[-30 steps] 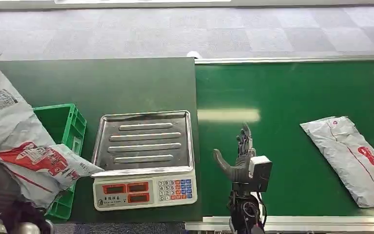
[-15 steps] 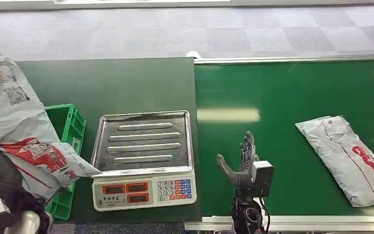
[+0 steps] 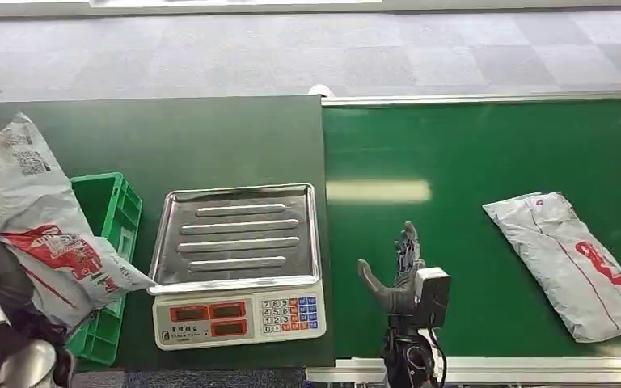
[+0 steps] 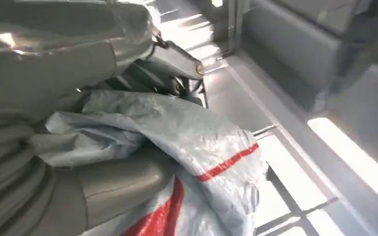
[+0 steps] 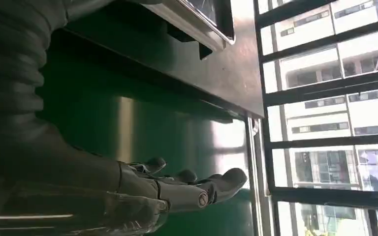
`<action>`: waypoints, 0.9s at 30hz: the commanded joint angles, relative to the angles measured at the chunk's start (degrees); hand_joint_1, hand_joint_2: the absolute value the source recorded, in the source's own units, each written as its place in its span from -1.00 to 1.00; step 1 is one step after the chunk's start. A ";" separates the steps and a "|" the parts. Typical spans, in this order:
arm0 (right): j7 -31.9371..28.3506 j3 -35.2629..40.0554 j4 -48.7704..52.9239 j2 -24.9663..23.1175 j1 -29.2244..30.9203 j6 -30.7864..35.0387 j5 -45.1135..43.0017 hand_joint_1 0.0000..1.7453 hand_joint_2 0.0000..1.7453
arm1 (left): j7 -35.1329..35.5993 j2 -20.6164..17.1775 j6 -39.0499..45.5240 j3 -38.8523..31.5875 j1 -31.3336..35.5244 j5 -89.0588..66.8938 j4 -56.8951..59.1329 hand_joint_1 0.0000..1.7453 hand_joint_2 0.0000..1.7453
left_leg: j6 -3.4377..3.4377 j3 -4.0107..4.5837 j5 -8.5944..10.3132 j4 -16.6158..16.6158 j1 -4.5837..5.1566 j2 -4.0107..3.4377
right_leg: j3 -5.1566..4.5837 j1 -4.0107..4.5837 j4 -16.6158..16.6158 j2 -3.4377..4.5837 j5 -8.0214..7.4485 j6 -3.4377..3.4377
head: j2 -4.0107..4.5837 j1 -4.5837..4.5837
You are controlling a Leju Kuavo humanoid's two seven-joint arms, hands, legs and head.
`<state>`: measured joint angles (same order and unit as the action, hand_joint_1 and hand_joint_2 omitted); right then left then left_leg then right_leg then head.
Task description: Moved the parcel from conveyor to table for the left to box.
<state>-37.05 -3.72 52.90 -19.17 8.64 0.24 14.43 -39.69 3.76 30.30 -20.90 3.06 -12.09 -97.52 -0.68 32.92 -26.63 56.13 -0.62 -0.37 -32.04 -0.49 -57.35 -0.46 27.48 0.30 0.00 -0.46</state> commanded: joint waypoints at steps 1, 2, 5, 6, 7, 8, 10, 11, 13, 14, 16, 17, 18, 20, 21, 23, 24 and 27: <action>-0.02 -1.89 -4.53 0.86 1.54 -0.23 -0.11 -1.00 1.00 | -0.31 1.43 -3.14 -9.08 7.20 -4.31 12.11 0.58 1.00 | 0.03 -0.12 0.06 -0.13 -0.04 0.15 | 0.17 0.04 0.16 -0.09 -0.03 -0.02 | 0.00 -0.02; -0.01 -1.99 -4.15 0.80 1.35 -0.24 -0.08 -1.00 1.00 | -0.31 1.40 -2.84 -8.60 7.48 -4.74 12.28 0.56 1.00 | 0.04 -0.12 0.06 -0.12 -0.05 0.22 | 0.20 0.06 0.19 -0.15 -0.03 0.00 | 0.00 0.00; -0.03 -2.06 -3.87 0.69 1.21 -0.25 0.05 -1.00 1.00 | -0.27 0.98 -2.62 -8.73 7.68 -4.84 12.68 -0.28 1.00 | 0.03 -0.05 0.03 -0.05 -0.01 0.13 | 0.10 0.01 0.08 -0.08 0.00 0.02 | 0.00 0.00; -0.02 -2.07 -3.85 0.70 1.17 -0.25 0.06 -1.00 1.00 | -0.25 0.94 -2.59 -8.83 7.59 -4.81 12.70 -0.34 1.00 | 0.04 -0.09 0.03 -0.08 -0.02 0.11 | 0.16 0.02 0.13 -0.04 -0.02 0.02 | 0.00 0.00; -0.02 -2.08 -3.85 0.70 1.13 -0.25 0.07 -1.00 1.00 | -0.24 0.93 -2.55 -8.95 7.46 -4.77 12.67 -0.34 1.00 | 0.02 -0.03 0.03 -0.05 0.01 0.08 | 0.08 -0.01 0.07 -0.04 -0.01 0.01 | 0.00 0.02; -0.01 -2.09 -3.86 0.72 1.10 -0.25 0.10 -1.00 1.00 | -0.24 0.98 -2.52 -8.97 7.32 -4.79 12.57 -0.98 1.00 | 0.03 -0.08 0.03 -0.08 0.01 0.08 | 0.14 0.00 0.11 -0.03 -0.02 0.01 | 0.00 0.00; 0.04 -2.18 -4.10 0.72 1.18 -0.26 0.19 -1.00 1.00 | -0.18 1.19 -2.38 -8.94 6.96 -4.76 12.13 -1.00 1.00 | 0.02 -0.08 0.02 -0.08 0.03 0.07 | 0.12 -0.03 0.09 -0.02 -0.01 -0.01 | 0.00 0.00; 0.04 -2.21 -4.19 0.73 1.19 -0.27 0.19 -1.00 1.00 | -0.17 1.27 -2.36 -8.89 6.85 -4.74 12.11 -1.00 1.00 | 0.02 -0.10 0.03 -0.10 0.01 0.08 | 0.14 -0.01 0.12 -0.02 -0.02 -0.02 | 0.00 0.00; 0.04 -2.23 -4.39 0.77 1.26 -0.29 0.20 -1.00 1.00 | -0.12 1.30 -2.36 -8.87 6.75 -4.57 12.07 -1.00 1.00 | 0.01 -0.07 0.03 -0.08 0.01 0.10 | 0.11 0.00 0.11 -0.05 -0.02 -0.02 | 0.00 0.00; 0.04 -2.22 -4.45 0.79 1.29 -0.29 0.23 -1.00 1.00 | -0.11 1.28 -2.36 -8.89 6.72 -4.48 12.09 -1.00 1.00 | 0.02 -0.12 0.04 -0.13 -0.01 0.11 | 0.16 0.01 0.16 -0.04 -0.03 -0.03 | 0.00 0.00; 0.03 -2.22 -4.58 0.78 1.36 -0.30 0.27 -1.00 1.00 | -0.13 1.23 -2.34 -8.90 6.67 -4.22 12.07 -1.00 1.00 | 0.02 -0.12 0.02 -0.12 0.00 0.09 | 0.16 0.01 0.15 -0.02 -0.02 -0.03 | 0.00 0.00; 0.03 -2.22 -4.60 0.78 1.37 -0.30 0.29 -1.00 1.00 | -0.14 1.20 -2.32 -8.92 6.63 -4.13 12.03 -1.00 1.00 | 0.02 -0.05 0.00 -0.05 0.02 0.06 | 0.08 -0.02 0.07 -0.01 0.00 -0.01 | 0.00 0.00; 0.03 -2.23 -4.60 0.79 1.36 -0.31 0.29 -1.00 1.00 | -0.16 1.19 -2.31 -8.92 6.68 -4.08 12.00 -1.00 1.00 | 0.03 -0.09 0.01 -0.07 0.00 0.07 | 0.12 0.01 0.12 -0.01 -0.02 -0.01 | 0.00 0.00; 0.03 -2.30 -4.52 0.81 1.30 -0.33 0.29 -1.00 1.00 | -0.18 1.13 -2.27 -8.94 6.74 -3.95 12.03 -1.00 1.00 | 0.03 -0.04 0.01 -0.05 0.00 0.08 | 0.09 0.00 0.10 -0.02 -0.01 0.00 | 0.00 -0.02; 0.03 -2.40 -4.44 0.78 1.25 -0.37 0.29 -1.00 1.00 | -0.20 1.14 -2.22 -8.90 6.81 -3.88 12.01 -1.00 1.00 | 0.05 -0.10 0.02 -0.09 -0.01 0.08 | 0.16 0.02 0.16 -0.01 -0.03 0.00 | 0.00 0.00; 0.03 -2.48 -4.44 0.74 1.22 -0.38 0.30 -1.00 1.00 | -0.23 1.14 -2.17 -8.87 6.91 -3.79 12.02 -1.00 1.00 | 0.05 -0.08 0.02 -0.09 -0.01 0.09 | 0.14 0.01 0.15 -0.02 -0.03 0.00 | 0.00 0.00; 0.03 -2.48 -4.45 0.73 1.20 -0.38 0.30 -1.00 1.00 | -0.23 1.15 -2.16 -8.84 6.96 -3.79 12.01 -1.00 1.00 | 0.03 -0.02 0.01 -0.04 0.02 0.07 | 0.06 -0.01 0.07 -0.03 -0.01 0.01 | 0.00 0.00; 0.03 -2.49 -4.47 0.70 1.16 -0.37 0.39 -1.00 1.00 | -0.26 1.05 -2.01 -8.84 7.13 -3.75 12.10 -1.00 1.00 | 0.04 -0.06 0.03 -0.07 -0.01 0.11 | 0.12 0.01 0.12 -0.05 -0.02 -0.01 | 0.00 0.00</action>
<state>-37.07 -5.20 50.99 -19.17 8.72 0.04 14.75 -39.76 4.20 27.98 -28.57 8.42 -16.26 -88.26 -0.67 32.97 -26.64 56.14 -0.59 -0.36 -32.07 -0.52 -57.34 -0.46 27.49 0.30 0.00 -0.46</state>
